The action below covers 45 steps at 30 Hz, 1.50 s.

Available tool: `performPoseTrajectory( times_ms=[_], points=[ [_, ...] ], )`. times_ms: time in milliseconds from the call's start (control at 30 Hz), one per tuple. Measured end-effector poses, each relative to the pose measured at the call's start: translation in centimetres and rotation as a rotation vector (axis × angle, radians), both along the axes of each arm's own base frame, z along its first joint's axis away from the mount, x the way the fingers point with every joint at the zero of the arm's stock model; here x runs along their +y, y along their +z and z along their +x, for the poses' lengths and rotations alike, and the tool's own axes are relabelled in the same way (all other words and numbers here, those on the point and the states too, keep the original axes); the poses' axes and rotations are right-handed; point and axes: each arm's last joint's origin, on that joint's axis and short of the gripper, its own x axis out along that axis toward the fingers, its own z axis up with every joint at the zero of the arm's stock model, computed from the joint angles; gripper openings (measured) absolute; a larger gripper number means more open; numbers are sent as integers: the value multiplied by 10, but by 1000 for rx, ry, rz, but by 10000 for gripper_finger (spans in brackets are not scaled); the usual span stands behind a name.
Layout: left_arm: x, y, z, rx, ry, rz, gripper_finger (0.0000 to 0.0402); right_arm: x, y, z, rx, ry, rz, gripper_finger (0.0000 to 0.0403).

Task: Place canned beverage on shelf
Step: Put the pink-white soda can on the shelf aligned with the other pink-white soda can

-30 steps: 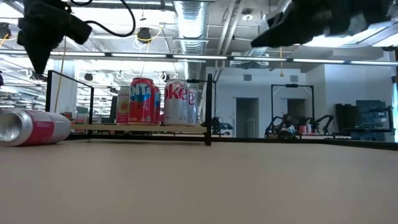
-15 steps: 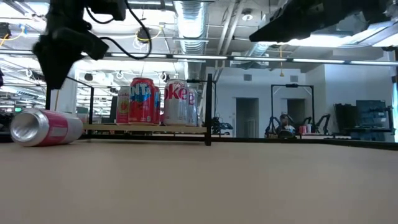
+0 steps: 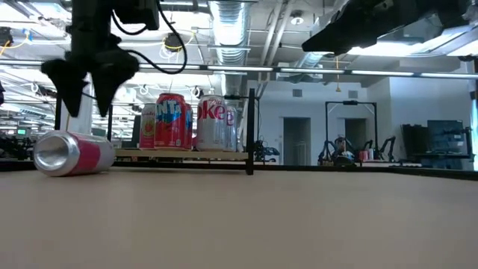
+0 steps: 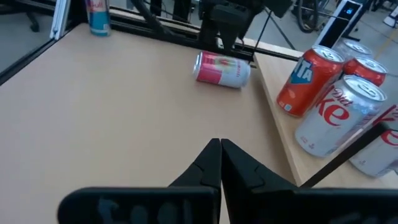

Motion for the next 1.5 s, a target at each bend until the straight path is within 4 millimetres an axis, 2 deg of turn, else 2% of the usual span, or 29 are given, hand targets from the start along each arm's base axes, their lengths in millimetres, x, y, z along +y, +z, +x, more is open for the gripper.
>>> performPoseTrajectory(
  times_ms=[67,200,300,367,433,500,567,667,833,1000,1100,1233,1400,1500],
  points=[
    [0,-7,4,-49,12,-20,363,1,-1,-1,9,7,-9,27],
    [1,-30,-1,-41,73,-18,364,1,-1,-1,10,12,-22,27],
    [4,-59,-3,-117,99,-19,364,0,-1,0,9,11,-29,27],
    [4,-86,-2,-228,73,-77,364,0,0,0,0,10,-29,27],
    [2,-104,-5,-258,105,-115,364,-1,1,1,-8,6,-27,27],
    [2,-109,-8,-218,118,-128,364,-1,2,1,-18,5,-25,27],
    [-1,-111,-18,-87,75,-80,361,-1,2,1,-18,6,-25,27],
    [-4,-99,-25,-41,28,-10,342,-1,2,1,-17,7,-26,27],
    [-5,-79,-31,-50,30,27,271,-3,2,1,-16,-2,-26,27],
    [-10,-62,-35,-24,-65,48,271,-2,1,1,-10,0,-27,27],
    [-14,-39,-25,-141,-159,53,271,-3,1,1,-11,0,-27,27],
    [-26,-6,-17,-276,-387,64,271,-2,2,1,-14,0,-26,27],
    [-53,41,2,-706,-729,64,271,-2,3,2,-35,0,-22,27],
    [-73,58,11,-910,-932,185,271,-2,8,3,-83,-1,-12,27]
  ],
)
